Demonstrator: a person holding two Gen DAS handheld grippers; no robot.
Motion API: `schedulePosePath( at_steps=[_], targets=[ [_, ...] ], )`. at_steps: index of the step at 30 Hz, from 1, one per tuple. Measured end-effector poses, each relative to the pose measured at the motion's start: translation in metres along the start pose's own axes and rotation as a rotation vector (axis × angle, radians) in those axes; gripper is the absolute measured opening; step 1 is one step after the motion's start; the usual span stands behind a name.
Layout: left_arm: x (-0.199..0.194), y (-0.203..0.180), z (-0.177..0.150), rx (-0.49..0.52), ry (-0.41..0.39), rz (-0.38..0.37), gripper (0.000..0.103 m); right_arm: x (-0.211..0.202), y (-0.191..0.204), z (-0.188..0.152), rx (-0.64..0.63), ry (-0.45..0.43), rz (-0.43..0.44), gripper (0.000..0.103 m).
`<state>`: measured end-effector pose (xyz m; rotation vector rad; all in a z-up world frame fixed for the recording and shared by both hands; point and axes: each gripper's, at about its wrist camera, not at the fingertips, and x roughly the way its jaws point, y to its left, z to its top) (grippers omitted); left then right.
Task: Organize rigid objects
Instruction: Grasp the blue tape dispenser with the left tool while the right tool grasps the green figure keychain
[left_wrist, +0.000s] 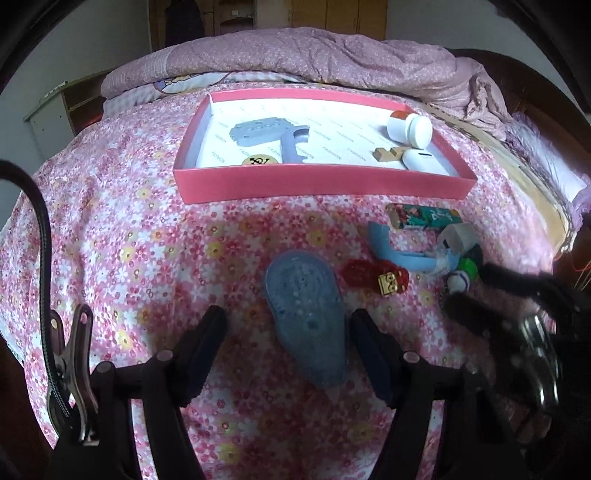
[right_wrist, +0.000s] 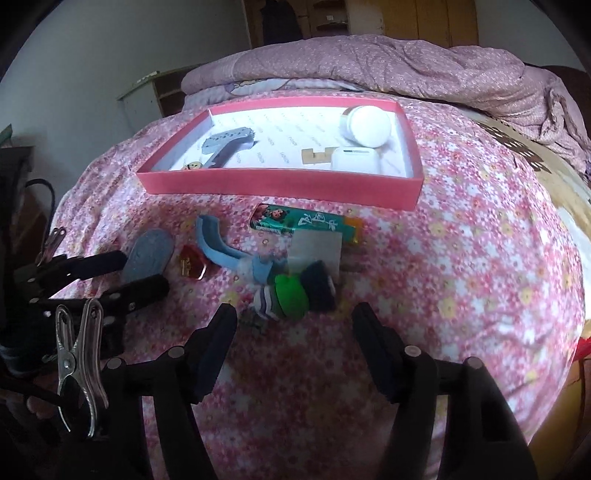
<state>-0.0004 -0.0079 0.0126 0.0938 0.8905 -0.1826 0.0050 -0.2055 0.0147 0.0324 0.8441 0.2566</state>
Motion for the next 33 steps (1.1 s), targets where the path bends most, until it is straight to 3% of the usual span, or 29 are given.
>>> schedulePosePath(
  at_steps=[3,7,10,15,26,33],
  targets=[
    [0.001,-0.003,-0.001,0.016,-0.004,0.013,0.074,0.002,-0.001,0.002,0.006,-0.004,-0.006,0.052],
    [0.000,-0.002,-0.002,0.015,-0.013,0.005,0.074,-0.001,-0.001,0.000,0.011,-0.005,-0.001,0.051],
    [-0.003,-0.001,-0.006,0.016,-0.023,0.008,0.066,-0.005,-0.001,-0.004,0.024,-0.002,0.021,0.051],
    [-0.009,0.007,-0.009,-0.013,-0.033,-0.003,0.039,-0.010,-0.001,-0.009,0.036,0.005,0.055,0.051],
    [-0.023,0.022,-0.009,-0.081,-0.036,-0.073,0.038,-0.020,-0.002,-0.008,0.032,-0.026,0.068,0.051],
    [-0.042,0.024,0.007,-0.078,-0.102,-0.070,0.038,-0.027,0.000,-0.004,0.026,-0.049,0.083,0.051]
  ],
)
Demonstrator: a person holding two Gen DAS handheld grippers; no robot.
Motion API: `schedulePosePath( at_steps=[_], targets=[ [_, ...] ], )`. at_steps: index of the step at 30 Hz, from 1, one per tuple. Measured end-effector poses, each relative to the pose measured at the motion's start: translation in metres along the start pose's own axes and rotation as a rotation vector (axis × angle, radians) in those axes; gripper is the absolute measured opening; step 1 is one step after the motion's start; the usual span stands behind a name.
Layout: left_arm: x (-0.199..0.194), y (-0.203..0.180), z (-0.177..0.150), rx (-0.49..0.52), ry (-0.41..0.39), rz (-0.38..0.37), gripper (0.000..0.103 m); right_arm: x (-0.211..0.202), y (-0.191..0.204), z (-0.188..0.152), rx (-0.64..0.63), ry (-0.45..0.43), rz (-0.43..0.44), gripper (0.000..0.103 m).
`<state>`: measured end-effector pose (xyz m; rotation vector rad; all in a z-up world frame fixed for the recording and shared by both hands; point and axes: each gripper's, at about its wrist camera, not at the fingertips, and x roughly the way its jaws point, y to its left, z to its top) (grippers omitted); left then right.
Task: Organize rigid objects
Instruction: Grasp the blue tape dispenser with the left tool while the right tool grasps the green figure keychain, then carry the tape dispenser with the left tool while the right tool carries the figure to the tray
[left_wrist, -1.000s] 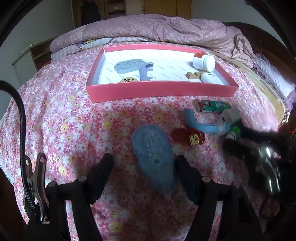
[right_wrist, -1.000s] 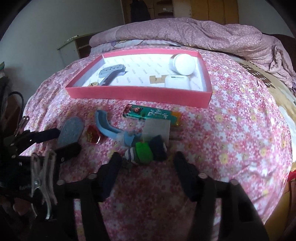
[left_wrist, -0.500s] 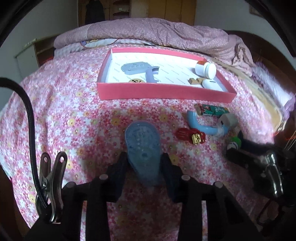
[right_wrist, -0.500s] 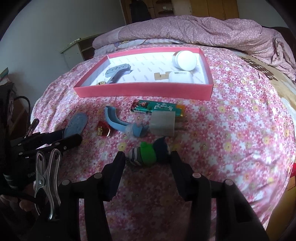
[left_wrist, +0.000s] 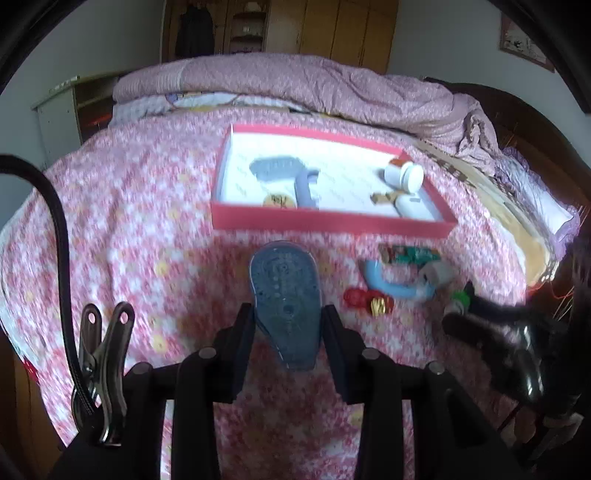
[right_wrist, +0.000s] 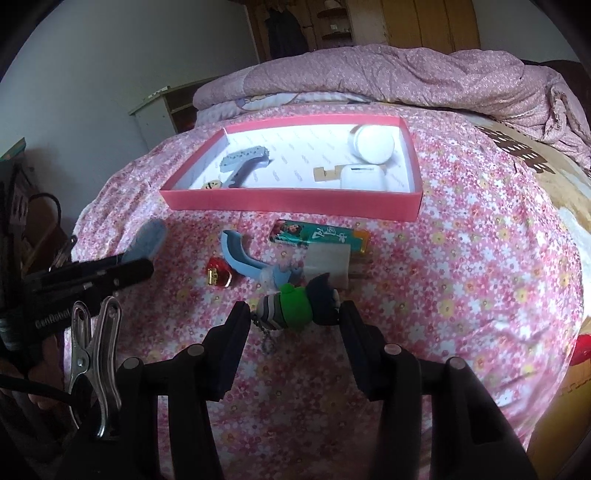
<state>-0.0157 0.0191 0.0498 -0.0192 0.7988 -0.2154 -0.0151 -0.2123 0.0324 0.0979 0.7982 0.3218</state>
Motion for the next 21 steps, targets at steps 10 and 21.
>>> schedulePosePath(
  at_steps=[10,21],
  targets=[
    [0.011,0.002,0.054,0.026,-0.060,0.018,0.039,-0.001,0.001,0.000,-0.008,0.006,0.019,0.051],
    [0.064,0.006,0.107,0.008,-0.073,0.042,0.039,0.002,-0.007,0.003,0.013,0.030,0.031,0.051]
  ],
)
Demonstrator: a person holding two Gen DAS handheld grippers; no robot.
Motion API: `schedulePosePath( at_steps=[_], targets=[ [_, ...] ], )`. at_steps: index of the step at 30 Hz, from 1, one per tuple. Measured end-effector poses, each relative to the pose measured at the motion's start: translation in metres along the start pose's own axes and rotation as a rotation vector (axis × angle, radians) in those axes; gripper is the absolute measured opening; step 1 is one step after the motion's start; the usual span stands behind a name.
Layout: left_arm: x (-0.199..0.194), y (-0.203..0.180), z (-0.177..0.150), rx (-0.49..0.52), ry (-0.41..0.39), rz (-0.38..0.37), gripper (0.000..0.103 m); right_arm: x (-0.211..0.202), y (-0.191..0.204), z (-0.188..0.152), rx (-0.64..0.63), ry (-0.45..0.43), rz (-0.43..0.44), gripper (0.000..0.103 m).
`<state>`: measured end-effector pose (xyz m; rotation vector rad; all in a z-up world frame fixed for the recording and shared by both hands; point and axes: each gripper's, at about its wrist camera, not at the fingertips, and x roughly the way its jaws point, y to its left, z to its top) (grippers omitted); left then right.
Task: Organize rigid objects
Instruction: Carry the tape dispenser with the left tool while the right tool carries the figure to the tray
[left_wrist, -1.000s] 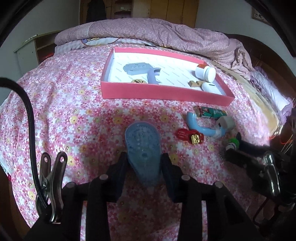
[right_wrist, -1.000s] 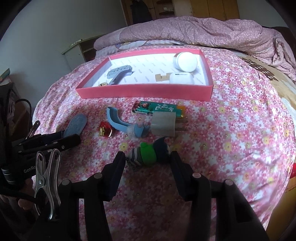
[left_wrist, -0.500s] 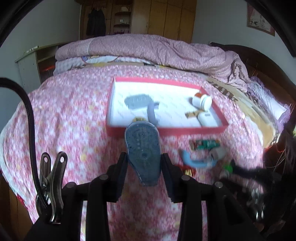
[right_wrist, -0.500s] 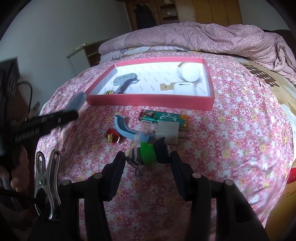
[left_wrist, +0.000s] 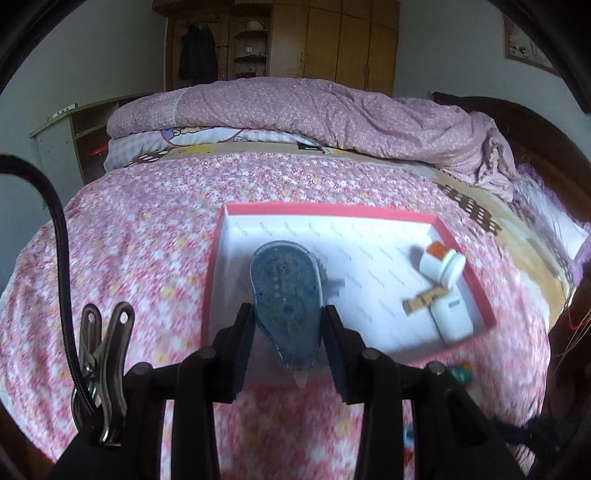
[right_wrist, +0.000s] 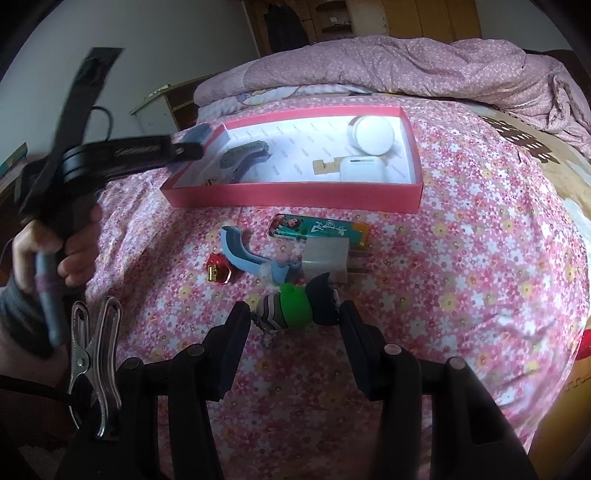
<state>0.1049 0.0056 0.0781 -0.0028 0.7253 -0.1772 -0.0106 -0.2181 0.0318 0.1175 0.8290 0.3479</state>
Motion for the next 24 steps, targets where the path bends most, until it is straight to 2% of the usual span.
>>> schedulePosePath(
  at_steps=[8,19,24],
  targets=[
    [0.035,-0.003,0.024,0.002,0.024,0.005,0.039,-0.003,0.000,0.011,-0.029,-0.013,-0.006,0.051],
    [0.072,0.000,0.031,-0.008,0.076,0.000,0.039,0.003,-0.005,0.028,-0.039,0.002,-0.027,0.051],
    [0.068,0.005,0.030,-0.025,0.076,-0.008,0.049,0.005,-0.004,0.037,-0.045,0.001,-0.022,0.051]
  ],
)
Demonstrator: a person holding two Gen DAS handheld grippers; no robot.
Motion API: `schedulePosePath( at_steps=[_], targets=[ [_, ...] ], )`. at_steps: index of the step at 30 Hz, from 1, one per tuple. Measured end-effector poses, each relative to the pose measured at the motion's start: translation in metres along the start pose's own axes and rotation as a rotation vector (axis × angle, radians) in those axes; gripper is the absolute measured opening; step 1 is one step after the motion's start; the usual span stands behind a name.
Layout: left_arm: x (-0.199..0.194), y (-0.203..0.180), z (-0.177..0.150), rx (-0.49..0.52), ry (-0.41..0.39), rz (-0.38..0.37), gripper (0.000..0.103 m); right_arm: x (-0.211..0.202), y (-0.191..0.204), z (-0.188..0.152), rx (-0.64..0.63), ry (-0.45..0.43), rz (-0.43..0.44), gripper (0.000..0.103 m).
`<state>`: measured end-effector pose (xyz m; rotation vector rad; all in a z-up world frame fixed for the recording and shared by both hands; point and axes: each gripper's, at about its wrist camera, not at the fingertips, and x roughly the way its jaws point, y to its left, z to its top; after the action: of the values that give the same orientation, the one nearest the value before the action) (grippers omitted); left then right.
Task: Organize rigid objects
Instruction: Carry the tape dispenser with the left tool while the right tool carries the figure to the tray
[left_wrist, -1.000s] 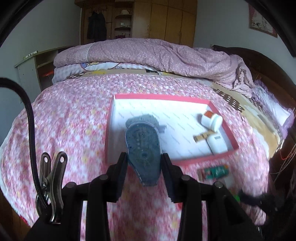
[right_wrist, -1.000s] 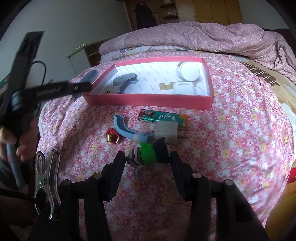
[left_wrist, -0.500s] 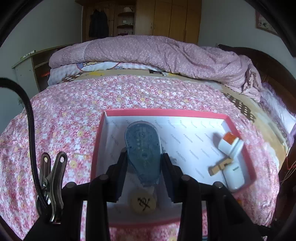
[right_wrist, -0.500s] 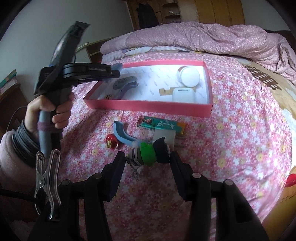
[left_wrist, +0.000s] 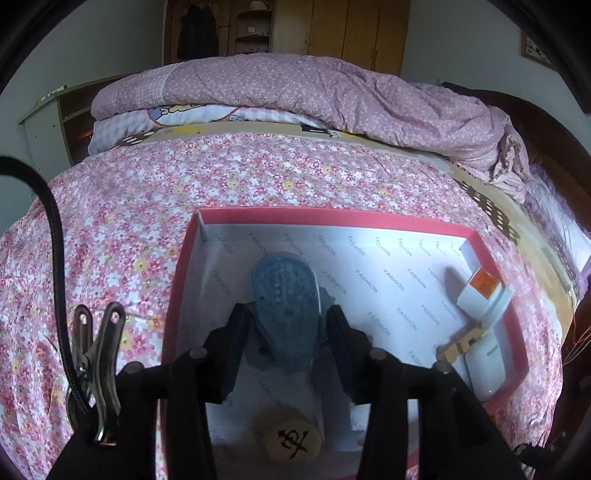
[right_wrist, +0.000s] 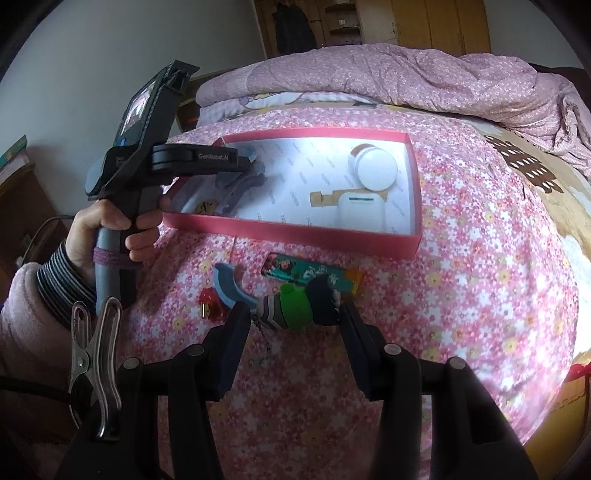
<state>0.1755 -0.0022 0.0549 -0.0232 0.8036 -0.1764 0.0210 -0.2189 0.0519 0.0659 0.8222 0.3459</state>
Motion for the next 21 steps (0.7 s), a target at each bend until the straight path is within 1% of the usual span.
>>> schedulePosePath(
  at_steps=[7,12,17,21],
  targets=[
    [-0.024,0.005,-0.007,0.004,-0.022,0.013,0.049,0.000,0.001,0.022,-0.011,-0.032,0.009,0.051],
    [-0.041,0.006,-0.016,-0.017,-0.030,-0.004,0.049,0.004,0.003,0.037,-0.014,-0.052,0.016,0.051],
    [-0.053,0.001,-0.029,-0.010,-0.026,0.007,0.049,0.017,0.003,0.050,0.000,-0.039,0.038,0.051],
    [-0.058,-0.002,-0.032,0.000,-0.022,0.014,0.049,0.032,-0.001,0.070,0.022,-0.025,0.062,0.051]
  ],
)
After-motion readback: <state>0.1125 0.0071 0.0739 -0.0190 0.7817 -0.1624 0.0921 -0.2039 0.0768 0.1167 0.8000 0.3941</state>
